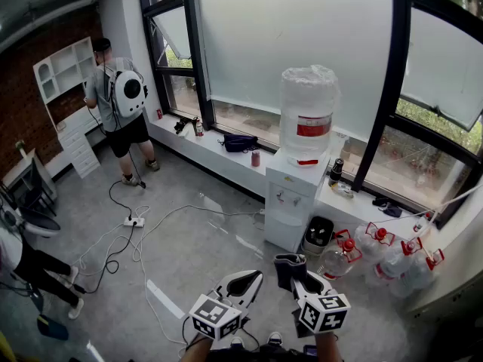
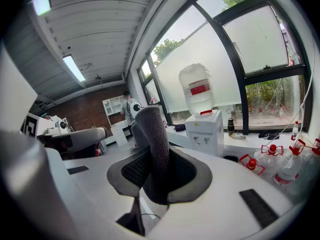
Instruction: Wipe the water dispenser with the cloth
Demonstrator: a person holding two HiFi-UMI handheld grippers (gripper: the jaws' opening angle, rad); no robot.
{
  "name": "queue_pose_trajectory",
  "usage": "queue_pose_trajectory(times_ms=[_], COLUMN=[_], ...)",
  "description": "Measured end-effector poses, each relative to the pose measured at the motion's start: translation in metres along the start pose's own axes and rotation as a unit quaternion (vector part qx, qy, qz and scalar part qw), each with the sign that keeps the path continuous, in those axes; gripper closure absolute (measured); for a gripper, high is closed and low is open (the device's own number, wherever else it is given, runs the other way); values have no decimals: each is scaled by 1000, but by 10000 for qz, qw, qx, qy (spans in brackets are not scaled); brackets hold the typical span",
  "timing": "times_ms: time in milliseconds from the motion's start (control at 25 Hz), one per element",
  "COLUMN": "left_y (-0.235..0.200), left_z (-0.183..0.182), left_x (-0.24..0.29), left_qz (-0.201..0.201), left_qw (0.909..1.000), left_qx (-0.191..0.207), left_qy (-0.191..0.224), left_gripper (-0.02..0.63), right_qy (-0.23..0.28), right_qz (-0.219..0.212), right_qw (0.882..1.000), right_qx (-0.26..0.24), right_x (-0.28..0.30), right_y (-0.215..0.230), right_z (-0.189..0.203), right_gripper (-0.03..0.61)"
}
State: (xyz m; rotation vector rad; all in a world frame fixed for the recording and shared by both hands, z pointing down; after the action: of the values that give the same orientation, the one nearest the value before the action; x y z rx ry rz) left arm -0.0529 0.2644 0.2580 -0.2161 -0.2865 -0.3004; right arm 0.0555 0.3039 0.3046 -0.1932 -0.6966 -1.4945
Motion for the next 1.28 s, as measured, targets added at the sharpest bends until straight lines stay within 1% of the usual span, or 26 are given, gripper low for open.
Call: queue_pose_trajectory(times_ms=[240,480,800,960,1080,1200,1280], left_y=[5,9,26,31,32,37,40], left_z=[-5,-4,-2,-4,-2,0,0], left_x=[7,20,43,48,47,44,42], left_qz=[163,87,63,-139,-344,-413,-466], left_qw=[9994,9999,10000,9999,9994,9989,9986], left_qx=[-243,-143,26,58,-75,-233,-248], left_qy=[158,44,-29,-56,-23,-15,-43], left_gripper=[595,595,595,595,595,595,595], right_qy=[-21,-41,-23,-45,-70,-89,-97], right_qz=[21,43,-76,-202,-294,-336,-375], right_qw=[10000,10000,9999,9997,9994,9992,9990], right_qx=[3,56,119,141,144,199,216], right_x=[-1,-4,-9,-15,-20,-22,-23], right_y=[10,24,49,63,71,80,82], right_z=[-3,-2,-3,-1,2,5,6], right_gripper=[476,476,474,474,474,474,476])
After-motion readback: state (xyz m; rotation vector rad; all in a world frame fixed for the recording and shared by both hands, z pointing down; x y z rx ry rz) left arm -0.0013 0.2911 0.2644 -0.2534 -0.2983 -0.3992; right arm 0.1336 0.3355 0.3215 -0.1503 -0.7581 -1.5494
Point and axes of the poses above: the fingertips, and each gripper's own axes: x forward along the fingers, y to its right, z out of its underside, the point moved 1 cm from there along -x, backward along the fingers, and after that the axes turned 11 degrees about -y, right-handed, at the moved point
